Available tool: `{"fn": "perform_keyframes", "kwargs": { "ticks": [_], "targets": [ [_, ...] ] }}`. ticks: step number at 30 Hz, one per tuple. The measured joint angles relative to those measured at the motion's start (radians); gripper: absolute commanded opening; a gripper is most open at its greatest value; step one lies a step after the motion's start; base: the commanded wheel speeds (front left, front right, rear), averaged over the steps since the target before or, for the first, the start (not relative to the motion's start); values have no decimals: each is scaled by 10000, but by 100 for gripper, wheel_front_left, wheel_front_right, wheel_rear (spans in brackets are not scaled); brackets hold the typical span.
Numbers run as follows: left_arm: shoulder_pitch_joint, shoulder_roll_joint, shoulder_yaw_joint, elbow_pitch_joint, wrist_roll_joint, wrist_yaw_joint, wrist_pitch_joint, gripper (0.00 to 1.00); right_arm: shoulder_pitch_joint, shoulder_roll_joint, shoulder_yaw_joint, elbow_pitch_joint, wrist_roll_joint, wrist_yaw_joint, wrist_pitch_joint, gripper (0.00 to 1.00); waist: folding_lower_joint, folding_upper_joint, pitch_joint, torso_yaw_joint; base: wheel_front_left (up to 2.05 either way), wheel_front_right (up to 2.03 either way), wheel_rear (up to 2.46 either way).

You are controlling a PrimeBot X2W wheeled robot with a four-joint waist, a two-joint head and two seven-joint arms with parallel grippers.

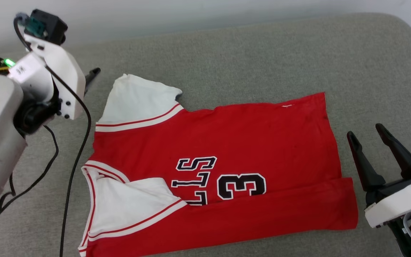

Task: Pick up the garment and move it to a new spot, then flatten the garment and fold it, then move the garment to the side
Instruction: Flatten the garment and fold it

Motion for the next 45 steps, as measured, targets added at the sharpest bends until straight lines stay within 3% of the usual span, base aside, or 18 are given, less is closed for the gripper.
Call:
{"fn": "perform_keyframes", "kwargs": {
  "ticks": [10, 25, 26, 27, 33, 40, 45],
  "targets": [
    [-2154, -546, -424, 1208, -441, -332, 3057, 100, -441, 127, 186, -416, -59, 0, 96, 100, 1, 0, 1534, -532, 0, 0, 0],
    [-2829, -863, -1030, 2232, -374, -564, 3728, 100, -1364, -17, 602, -65, 33, 0, -192, 100, 0, 0, 2945, -902, 0, 0, 0],
    [-2830, -857, -1072, 2232, -387, -568, 3695, 36, -1373, -33, 598, -33, 38, 0, -199, 100, 0, 0, 2946, -887, 0, 0, 0],
    [-2829, -857, -1097, 2230, -389, -587, 3645, 0, -1398, -52, 596, 10, 56, 0, -209, 100, 0, 0, 2941, -869, 0, 0, 0],
    [-2695, -963, -1250, 2080, -403, -639, 2815, 0, -1600, -267, 347, 142, 77, 0, -253, 100, 0, 0, 2698, -695, 0, 0, 0],
    [-2458, -1035, -1670, 1655, -247, -642, 1770, 0, -2083, -955, 27, -50, -71, 0, 322, 100, 0, 0, 2233, -313, 0, 0, 0],
    [-2323, -1011, -1914, 1060, -205, -644, 834, 0, -2734, -1739, 232, -174, 416, 0, 1860, 100, -1, 0, 1809, 47, 0, 0, 0]
  ]
}}
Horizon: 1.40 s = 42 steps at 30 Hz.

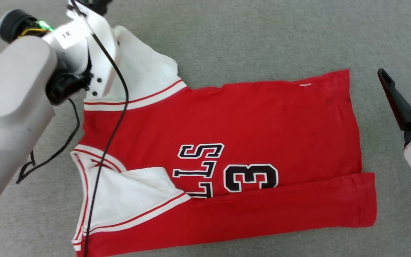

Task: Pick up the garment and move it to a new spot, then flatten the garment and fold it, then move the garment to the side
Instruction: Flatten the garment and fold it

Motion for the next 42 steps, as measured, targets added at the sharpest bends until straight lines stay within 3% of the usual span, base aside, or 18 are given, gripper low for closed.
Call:
{"fn": "perform_keyframes", "kwargs": {
  "ticks": [3, 4, 10, 18, 29, 36, 37, 38, 39, 42],
  "targets": [
    [131, 15, -247, -481, 180, -6, -472, 0, -630, -784, 332, 209, 706, 2, 1530, 100, 0, 0, -243, 332, 0, 0, 0],
    [131, 15, -247, -481, 180, -6, -472, 0, -630, -784, 332, 209, 706, 2, 1530, 100, 0, 0, -243, 332, 0, 0, 0],
    [219, -54, -420, -972, 347, -6, -913, 0, -1640, -1768, 1296, 1024, 1944, 0, 4236, 100, 0, 0, -406, 787, 0, 0, 0],
    [174, -230, -493, -1540, 587, 65, -1172, 0, -3223, -2199, 2709, 2435, 2602, 0, 6554, 100, 0, 0, -146, 1229, 0, 0, 0],
    [-198, -253, -476, -1941, 759, 159, -1289, 0, -4583, -1576, 4017, 4612, 2508, 0, 6441, 100, 0, 0, 631, 1595, 0, 0, 0],
    [-209, -245, -468, -1929, 755, 182, -1390, 0, -4942, -1620, 4823, 5434, 2982, -4, 6182, 100, -2, 0, 889, 1718, 0, 0, 0],
    [-203, -232, -470, -1912, 742, 182, -1402, 0, -4983, -1638, 4915, 5473, 3078, -4, 6088, 67, -2, 0, 882, 1706, 0, 0, 0],
    [-198, -224, -470, -1896, 729, 184, -1417, 0, -5003, -1657, 5007, 5507, 3133, -4, 5912, 14, -2, 0, 865, 1690, 0, 0, 0],
    [-182, -211, -468, -1871, 702, 188, -1473, 0, -5033, -1657, 5101, 5549, 3208, -4, 5718, 0, -2, 0, 835, 1672, 0, 0, 0],
    [-76, -146, -424, -1814, 658, 232, -1632, 0, -5111, -1605, 5354, 5682, 3313, 0, 5024, 0, -1, 0, 675, 1607, 0, 0, 0]
  ]
}}
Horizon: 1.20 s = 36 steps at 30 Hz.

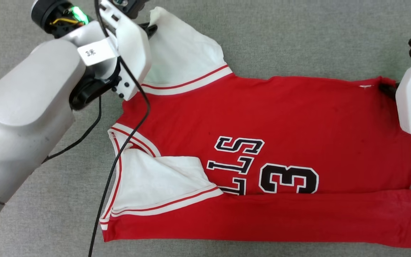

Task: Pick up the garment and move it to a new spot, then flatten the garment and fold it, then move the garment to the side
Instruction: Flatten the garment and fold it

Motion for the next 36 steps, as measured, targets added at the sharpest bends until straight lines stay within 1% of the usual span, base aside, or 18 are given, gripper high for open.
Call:
{"fn": "perform_keyframes", "kwargs": {
  "ticks": [3, 6, 8, 13, 19, 24, 27, 31, 36],
  "targets": [
    [245, 121, 29, 12, -90, 15, -199, 0, 4, 2, 207, 67, 151, 4, -708, 0, 0, 0, -248, -66, 0, 0, 0],
    [630, 272, 111, -104, -268, 140, -412, 0, 131, -157, 560, 19, 192, 2, -1344, 0, 0, 0, -556, -122, 0, 0, 0],
    [953, 430, 182, -270, -374, 286, -589, 0, 278, -295, 752, -73, 247, 2, -1801, 0, 0, 0, -778, -151, 0, 0, 0],
    [2017, 830, 198, -851, -679, 635, -897, 0, 853, -466, 794, -251, 456, 2, -3047, 0, 0, 0, -1382, -168, 0, 0, 0],
    [3245, 1317, 161, -1651, -999, 1197, -1114, 0, 1887, -656, 673, -660, 566, 2, -4048, 0, 0, 0, -2041, -101, 0, 0, 0],
    [4277, 1733, 88, -2332, -1154, 1697, -1419, 0, 2904, -771, 347, -1218, 556, 2, -4491, 0, 0, 0, -2473, -67, 0, 0, 0],
    [4939, 1852, -4, -2656, -1335, 1954, -1582, 0, 3603, -809, -6, -1609, 506, 2, -4660, 0, 0, 0, -2670, -48, 0, 0, 0],
    [5740, 2121, -12, -2982, -1524, 2366, -1942, 0, 4586, -859, -481, -2157, 268, 2, -4702, 0, 0, 1, -2867, -74, 0, 0, 0],
    [6839, 2303, 2, -3371, -1870, 2842, -2451, 0, 5898, -784, -1296, -2794, 102, 2, -4650, 0, 0, 0, -3058, -122, 0, 0, 0]
  ]
}}
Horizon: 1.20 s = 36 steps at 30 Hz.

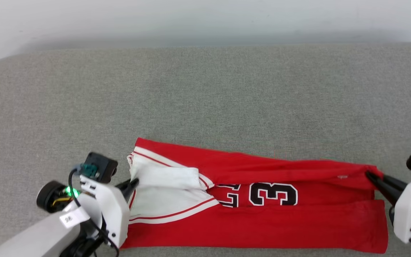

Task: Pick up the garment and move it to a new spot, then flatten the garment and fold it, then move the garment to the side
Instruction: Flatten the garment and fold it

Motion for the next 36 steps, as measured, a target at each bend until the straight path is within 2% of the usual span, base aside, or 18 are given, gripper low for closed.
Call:
{"fn": "perform_keyframes", "kwargs": {
  "ticks": [3, 9, 19, 20, 21, 22, 23, 28, 36],
  "targets": [
    [560, 140, -63, -199, -161, 238, -178, 0, 989, 134, -711, -462, -159, 0, 180, 0, 0, 0, -94, 21, 0, 0, 0],
    [1078, 58, -280, -67, -234, 334, -291, 0, 2337, 713, -1616, -968, -244, 0, 587, 0, 0, 0, -111, 49, 0, 0, 0],
    [1257, -399, -337, 744, -334, 261, -600, 0, 3220, 1526, -2178, -744, -556, 0, 959, 0, 0, 0, 52, 33, 0, 0, 0],
    [1261, -449, -322, 802, -334, 265, -696, 0, 3221, 1549, -2215, -700, -686, 0, 940, 11, 1, 0, 36, 34, 0, 0, 0],
    [1273, -491, -320, 871, -301, 301, -794, 13, 3223, 1639, -2301, -685, -646, 0, 894, 38, 1, 0, 6, 30, 0, 0, 0],
    [1293, -527, -320, 922, -219, 391, -922, 42, 3229, 1770, -2385, -702, -573, 0, 872, 88, 1, 0, -34, 22, 0, 0, 0],
    [1326, -577, -267, 963, -205, 474, -1081, 100, 3262, 1847, -2435, -755, -539, 0, 872, 100, 1, 0, -78, 15, 0, 0, 0],
    [1495, -719, -23, 922, 159, 1055, -2086, 100, 3336, 1720, -2794, -1235, -646, -2, 844, 100, 1, 0, -360, -17, 0, 0, 0],
    [1797, -665, 579, 407, 802, 2418, -3561, 100, 3336, 1312, -3866, -2054, -602, -2, 1237, 100, 0, 0, -664, 8, 0, 0, 0]
  ]
}}
